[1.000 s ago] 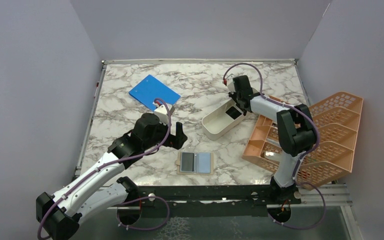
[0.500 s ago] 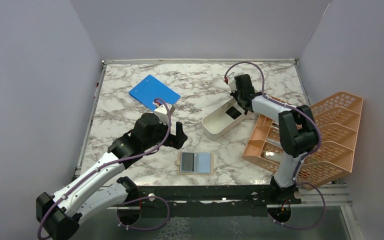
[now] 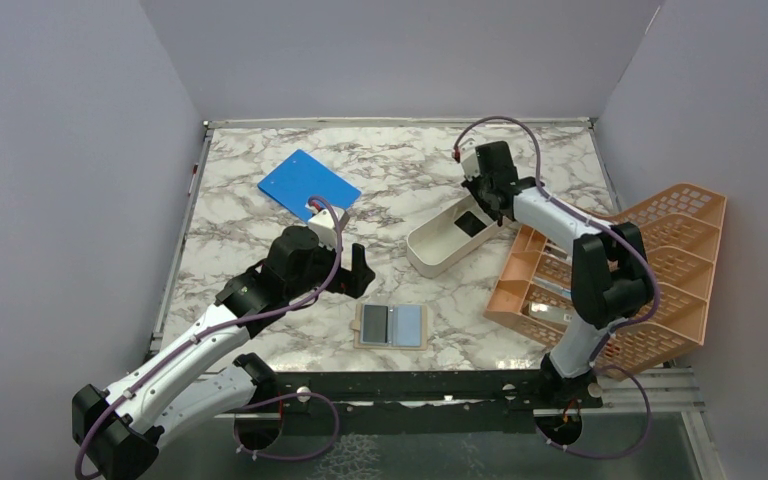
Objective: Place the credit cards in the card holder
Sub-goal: Pick up the credit card from the storage box.
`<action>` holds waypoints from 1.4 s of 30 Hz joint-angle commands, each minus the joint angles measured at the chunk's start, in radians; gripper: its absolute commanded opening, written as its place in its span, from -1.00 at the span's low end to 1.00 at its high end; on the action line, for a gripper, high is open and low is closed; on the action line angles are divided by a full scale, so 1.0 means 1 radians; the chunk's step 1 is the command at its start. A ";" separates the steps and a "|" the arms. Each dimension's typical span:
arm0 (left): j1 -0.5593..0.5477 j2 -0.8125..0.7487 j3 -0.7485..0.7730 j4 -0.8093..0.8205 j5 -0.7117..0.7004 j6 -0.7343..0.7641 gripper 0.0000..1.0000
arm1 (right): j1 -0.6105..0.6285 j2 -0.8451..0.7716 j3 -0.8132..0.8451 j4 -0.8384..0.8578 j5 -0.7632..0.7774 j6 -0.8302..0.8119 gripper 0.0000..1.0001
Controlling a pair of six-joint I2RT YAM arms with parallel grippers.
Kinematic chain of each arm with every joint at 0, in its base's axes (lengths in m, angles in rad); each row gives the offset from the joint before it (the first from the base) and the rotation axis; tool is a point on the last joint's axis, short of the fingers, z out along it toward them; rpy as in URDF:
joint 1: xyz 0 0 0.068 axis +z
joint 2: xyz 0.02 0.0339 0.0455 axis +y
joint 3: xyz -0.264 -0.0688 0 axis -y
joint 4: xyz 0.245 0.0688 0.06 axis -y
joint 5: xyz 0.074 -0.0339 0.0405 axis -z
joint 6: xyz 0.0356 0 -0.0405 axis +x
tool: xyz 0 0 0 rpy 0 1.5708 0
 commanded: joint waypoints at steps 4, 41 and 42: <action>-0.002 -0.012 -0.006 0.031 -0.005 -0.006 0.86 | -0.010 -0.104 0.063 -0.131 -0.111 0.087 -0.98; -0.003 0.116 -0.048 0.705 0.336 -0.605 0.30 | -0.003 -0.850 -0.653 0.769 -1.087 1.480 -0.98; -0.003 0.121 -0.048 0.711 0.338 -0.606 0.27 | -0.002 -0.852 -0.664 0.787 -1.091 1.496 -0.98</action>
